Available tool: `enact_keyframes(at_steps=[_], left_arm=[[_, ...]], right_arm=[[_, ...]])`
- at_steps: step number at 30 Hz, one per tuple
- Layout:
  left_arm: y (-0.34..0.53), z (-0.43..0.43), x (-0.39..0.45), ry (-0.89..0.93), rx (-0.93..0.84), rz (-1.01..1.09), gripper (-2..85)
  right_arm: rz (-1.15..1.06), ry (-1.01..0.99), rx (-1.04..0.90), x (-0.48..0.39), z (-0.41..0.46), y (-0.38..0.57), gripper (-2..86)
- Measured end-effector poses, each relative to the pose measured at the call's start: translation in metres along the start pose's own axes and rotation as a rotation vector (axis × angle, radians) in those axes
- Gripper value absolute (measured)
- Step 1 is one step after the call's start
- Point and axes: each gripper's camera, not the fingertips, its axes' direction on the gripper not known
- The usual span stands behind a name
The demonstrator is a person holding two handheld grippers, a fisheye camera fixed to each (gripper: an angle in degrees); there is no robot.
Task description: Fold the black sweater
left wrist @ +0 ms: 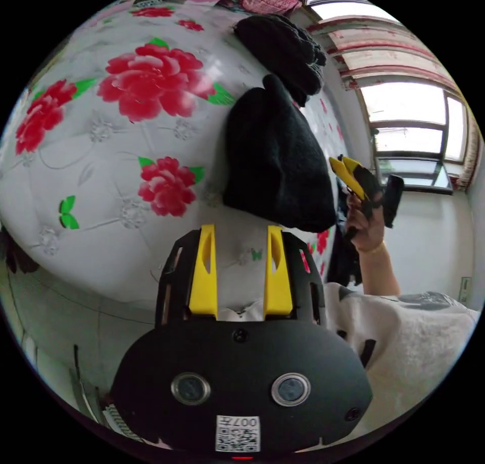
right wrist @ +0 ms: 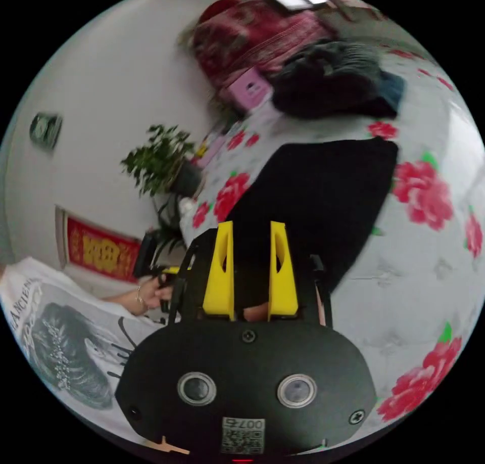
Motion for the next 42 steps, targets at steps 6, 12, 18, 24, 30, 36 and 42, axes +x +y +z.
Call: enact_keyframes(at_steps=[6, 12, 18, 24, 30, 36, 42], left_arm=[[-0.029, 0.032, -0.018, 0.108, -0.102, 0.037, 20.6], [-0.062, 0.054, -0.045, 0.148, -0.188, -0.034, 21.9], [-0.07, 0.05, -0.074, 0.203, -0.224, -0.11, 19.9], [-0.08, 0.031, -0.083, 0.156, -0.145, -0.059, 13.9], [-0.115, -0.007, -0.085, 0.209, -0.064, 0.014, 8.0], [-0.187, -0.068, -0.016, 0.369, 0.066, 0.198, 6.7], [-0.307, -0.169, 0.125, 0.36, 0.202, 0.489, 6.7]], right_arm=[[0.357, -0.02, 0.097, 0.136, -0.049, -0.017, 11.5], [0.473, -0.016, 0.063, 0.2, -0.032, -0.059, 12.7], [0.478, -0.107, 0.034, 0.228, -0.005, -0.079, 9.6], [0.376, -0.167, 0.127, 0.217, -0.046, -0.043, 6.0], [0.646, -0.393, 0.396, 0.227, -0.088, 0.071, 5.2], [0.616, -0.629, 0.595, 0.188, -0.123, 0.063, 4.4], [0.284, -0.687, 0.765, 0.112, -0.189, -0.069, 4.2]])
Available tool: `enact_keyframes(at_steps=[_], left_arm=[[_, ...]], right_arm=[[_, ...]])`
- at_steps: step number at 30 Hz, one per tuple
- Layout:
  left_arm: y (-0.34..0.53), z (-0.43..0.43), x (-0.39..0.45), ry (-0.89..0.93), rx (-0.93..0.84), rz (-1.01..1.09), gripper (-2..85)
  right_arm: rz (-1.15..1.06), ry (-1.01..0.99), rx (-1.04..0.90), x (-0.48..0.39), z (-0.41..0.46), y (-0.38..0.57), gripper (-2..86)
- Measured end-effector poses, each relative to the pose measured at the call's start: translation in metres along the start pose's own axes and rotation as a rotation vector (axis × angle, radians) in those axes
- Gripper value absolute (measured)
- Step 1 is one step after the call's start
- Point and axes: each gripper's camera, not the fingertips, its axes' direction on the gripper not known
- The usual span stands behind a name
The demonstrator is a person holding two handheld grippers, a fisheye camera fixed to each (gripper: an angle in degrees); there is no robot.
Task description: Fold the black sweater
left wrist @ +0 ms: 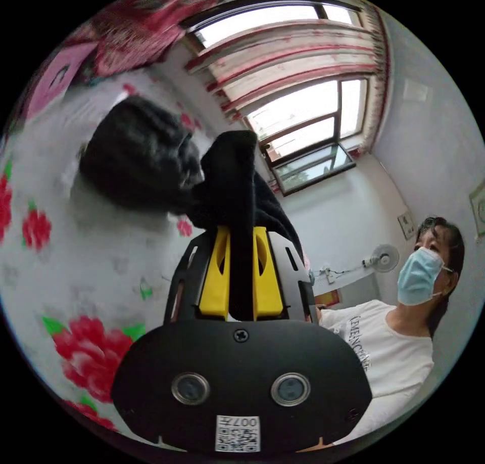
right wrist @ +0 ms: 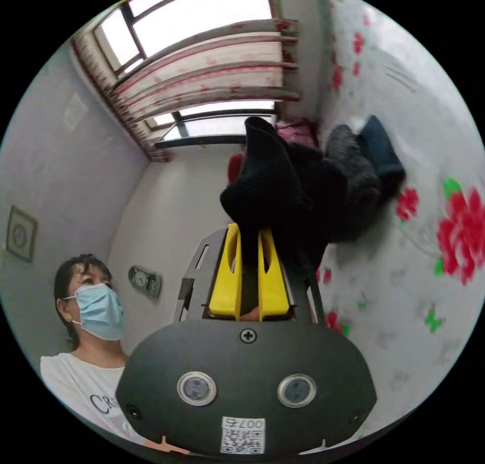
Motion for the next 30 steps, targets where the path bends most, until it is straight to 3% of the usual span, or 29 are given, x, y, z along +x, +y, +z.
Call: enact_keyframes(at_steps=[3, 7, 10, 12, 18, 24, 27, 30], left_arm=[[-0.093, -0.004, 0.031, -0.156, 0.039, 0.039, 7.1], [-0.168, 0.019, 0.026, -0.59, 0.097, -0.055, 7.8], [-0.155, 0.064, -0.007, -0.829, 0.002, -0.154, 9.5], [-0.121, 0.098, -0.023, -0.866, -0.081, -0.158, 9.7], [0.045, 0.204, 0.001, -0.973, -0.324, -0.042, 8.1], [0.175, 0.298, 0.095, -1.019, -0.592, 0.069, 7.1], [0.215, 0.347, 0.145, -1.055, -0.717, 0.174, 5.6], [0.24, 0.391, 0.174, -1.095, -0.818, 0.235, 1.0]], right_arm=[[-0.108, -0.04, 0.034, -0.029, 0.068, -0.044, 4.9], [-0.106, 0.091, 0.068, -0.003, 0.159, -0.089, 6.3], [-0.038, 0.353, -0.049, 0.069, 0.192, -0.098, 7.1], [0.019, 0.459, -0.15, 0.116, 0.185, -0.079, 7.6], [0.043, 0.787, -0.328, 0.182, 0.062, 0.046, 8.7], [-0.114, 1.295, -0.28, 0.094, -0.099, 0.111, 9.9], [-0.318, 1.645, -0.131, 0.002, -0.152, 0.101, 10.9], [-0.468, 1.946, 0.189, -0.092, -0.201, 0.089, 11.7]])
